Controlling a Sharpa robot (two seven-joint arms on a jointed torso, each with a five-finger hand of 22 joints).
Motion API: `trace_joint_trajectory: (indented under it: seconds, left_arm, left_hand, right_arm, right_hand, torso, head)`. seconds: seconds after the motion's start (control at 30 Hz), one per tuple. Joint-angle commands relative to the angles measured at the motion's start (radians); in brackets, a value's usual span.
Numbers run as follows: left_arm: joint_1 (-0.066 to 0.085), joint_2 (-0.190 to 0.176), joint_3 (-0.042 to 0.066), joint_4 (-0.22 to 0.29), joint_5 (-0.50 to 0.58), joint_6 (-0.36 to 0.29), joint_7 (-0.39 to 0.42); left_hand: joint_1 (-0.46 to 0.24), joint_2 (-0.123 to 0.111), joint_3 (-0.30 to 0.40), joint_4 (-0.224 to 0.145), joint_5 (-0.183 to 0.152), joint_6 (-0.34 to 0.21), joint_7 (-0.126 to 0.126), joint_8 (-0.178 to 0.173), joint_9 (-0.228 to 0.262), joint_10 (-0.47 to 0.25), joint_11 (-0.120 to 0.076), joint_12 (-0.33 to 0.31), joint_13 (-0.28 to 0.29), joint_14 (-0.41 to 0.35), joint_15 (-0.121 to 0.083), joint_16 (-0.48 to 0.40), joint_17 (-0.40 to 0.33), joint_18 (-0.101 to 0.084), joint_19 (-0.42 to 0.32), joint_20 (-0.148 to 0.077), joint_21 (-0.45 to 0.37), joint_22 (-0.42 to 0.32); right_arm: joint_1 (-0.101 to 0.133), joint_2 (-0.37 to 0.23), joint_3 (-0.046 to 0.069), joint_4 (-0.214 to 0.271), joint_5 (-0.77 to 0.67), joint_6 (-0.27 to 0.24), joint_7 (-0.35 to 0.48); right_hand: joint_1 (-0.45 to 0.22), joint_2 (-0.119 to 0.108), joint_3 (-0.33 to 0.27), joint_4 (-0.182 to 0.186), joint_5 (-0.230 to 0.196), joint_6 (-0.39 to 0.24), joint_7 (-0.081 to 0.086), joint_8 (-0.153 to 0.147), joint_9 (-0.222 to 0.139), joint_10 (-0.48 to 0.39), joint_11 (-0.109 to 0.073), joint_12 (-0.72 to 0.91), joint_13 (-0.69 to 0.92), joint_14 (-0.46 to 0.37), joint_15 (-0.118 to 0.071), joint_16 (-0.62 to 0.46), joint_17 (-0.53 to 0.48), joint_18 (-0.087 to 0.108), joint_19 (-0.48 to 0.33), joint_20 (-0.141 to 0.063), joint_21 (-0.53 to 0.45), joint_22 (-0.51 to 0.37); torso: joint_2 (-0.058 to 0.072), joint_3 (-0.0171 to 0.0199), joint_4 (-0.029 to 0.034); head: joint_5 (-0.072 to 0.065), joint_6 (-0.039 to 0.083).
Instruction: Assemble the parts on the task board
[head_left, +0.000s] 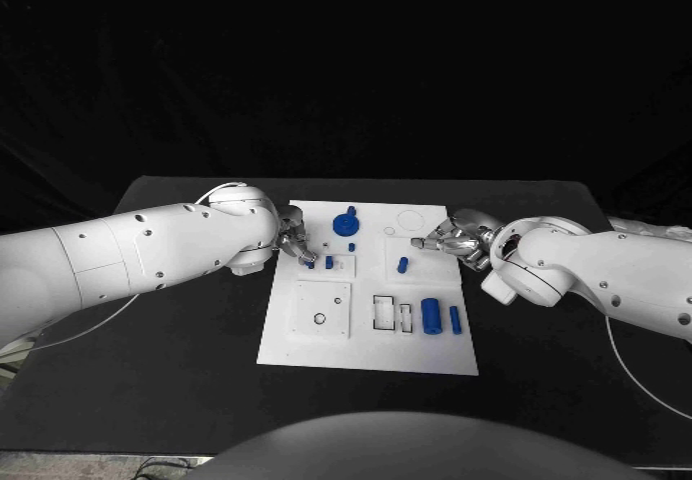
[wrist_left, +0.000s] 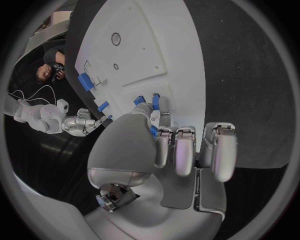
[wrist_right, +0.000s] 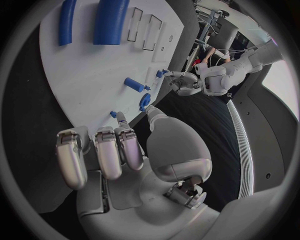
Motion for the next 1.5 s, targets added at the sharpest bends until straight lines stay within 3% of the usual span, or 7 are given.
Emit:
trace_joint_trajectory:
  seconds: [0.03, 0.5, 0.9, 1.13, 1.5]
  left_arm:
    - [0.000, 0.004, 0.000, -0.001, 0.004, 0.015, 0.001]
    - [-0.001, 0.007, 0.000, -0.004, 0.005, 0.016, 0.004]
    - [-0.001, 0.010, 0.000, -0.007, 0.009, 0.021, -0.001]
    - [-0.002, 0.008, 0.000, -0.007, 0.010, 0.024, -0.009]
    - [-0.002, 0.006, 0.000, -0.008, 0.011, 0.038, -0.011]
  left_hand:
    - [-0.001, 0.012, 0.006, -0.001, -0.005, -0.008, -0.001, -0.002, 0.001, 0.104, 0.002, -0.005, 0.263, 0.102, 0.000, 0.003, 0.263, -0.008, 0.105, -0.003, 0.002, 0.263]
    - [-0.005, 0.017, 0.009, 0.001, -0.013, -0.012, 0.001, -0.004, 0.001, 0.104, 0.004, -0.005, 0.263, 0.102, 0.000, 0.003, 0.263, -0.008, 0.105, -0.003, 0.002, 0.263]
    - [-0.081, 0.018, -0.008, 0.001, -0.032, -0.037, 0.014, -0.027, -0.015, 0.104, 0.016, -0.005, 0.263, 0.102, 0.002, 0.003, 0.263, -0.008, 0.105, 0.000, 0.002, 0.263]
    - [-0.129, 0.004, -0.031, 0.002, -0.037, -0.040, 0.021, -0.038, -0.031, 0.104, 0.023, -0.005, 0.263, 0.102, 0.004, 0.003, 0.263, -0.008, 0.105, 0.001, 0.002, 0.263]
    - [-0.130, 0.003, -0.032, 0.000, -0.036, -0.039, 0.019, -0.039, -0.033, 0.104, 0.022, -0.005, 0.263, 0.102, 0.004, 0.003, 0.263, -0.008, 0.105, 0.001, 0.002, 0.263]
  right_arm:
    - [-0.001, 0.000, 0.000, 0.001, -0.008, 0.014, 0.004]
    - [-0.001, 0.002, 0.000, 0.001, -0.008, 0.016, 0.004]
    - [-0.002, 0.003, 0.000, 0.000, -0.008, 0.016, 0.005]
    - [-0.002, 0.002, 0.000, 0.001, -0.008, 0.015, 0.006]
    - [-0.002, 0.002, 0.000, 0.000, -0.007, 0.015, 0.006]
  right_hand:
    - [-0.002, 0.008, -0.007, 0.000, 0.006, -0.002, 0.022, 0.001, 0.001, 0.105, 0.009, 0.007, 0.263, 0.103, 0.007, 0.006, 0.263, -0.014, 0.107, 0.007, 0.005, 0.263]
    - [-0.002, 0.008, -0.007, 0.000, 0.006, -0.002, 0.022, 0.001, 0.001, 0.105, 0.009, 0.007, 0.263, 0.103, 0.007, 0.006, 0.263, -0.014, 0.107, 0.007, 0.005, 0.263]
    - [-0.002, 0.008, -0.008, 0.000, 0.006, -0.001, 0.023, 0.001, 0.002, 0.105, 0.010, 0.007, 0.263, 0.103, 0.007, 0.006, 0.263, -0.014, 0.107, 0.007, 0.005, 0.263]
    - [-0.002, 0.008, -0.008, 0.000, 0.006, -0.001, 0.023, 0.001, 0.002, 0.105, 0.010, 0.007, 0.263, 0.103, 0.007, 0.006, 0.263, -0.014, 0.107, 0.007, 0.005, 0.263]
    - [-0.002, 0.008, -0.008, 0.000, 0.006, -0.001, 0.023, 0.001, 0.002, 0.105, 0.010, 0.007, 0.263, 0.103, 0.007, 0.006, 0.263, -0.014, 0.107, 0.007, 0.005, 0.263]
  torso:
    - [0.000, -0.0005, 0.0000]
    - [-0.001, -0.0006, 0.0006]
    - [0.000, 0.0005, 0.0003]
    - [0.000, -0.0001, 0.0001]
    - [0.000, -0.0006, 0.0009]
  head:
    - [-0.002, 0.000]
    - [-0.003, 0.000]
    - [-0.003, 0.000]
    - [-0.003, 0.000]
    - [-0.004, 0.000]
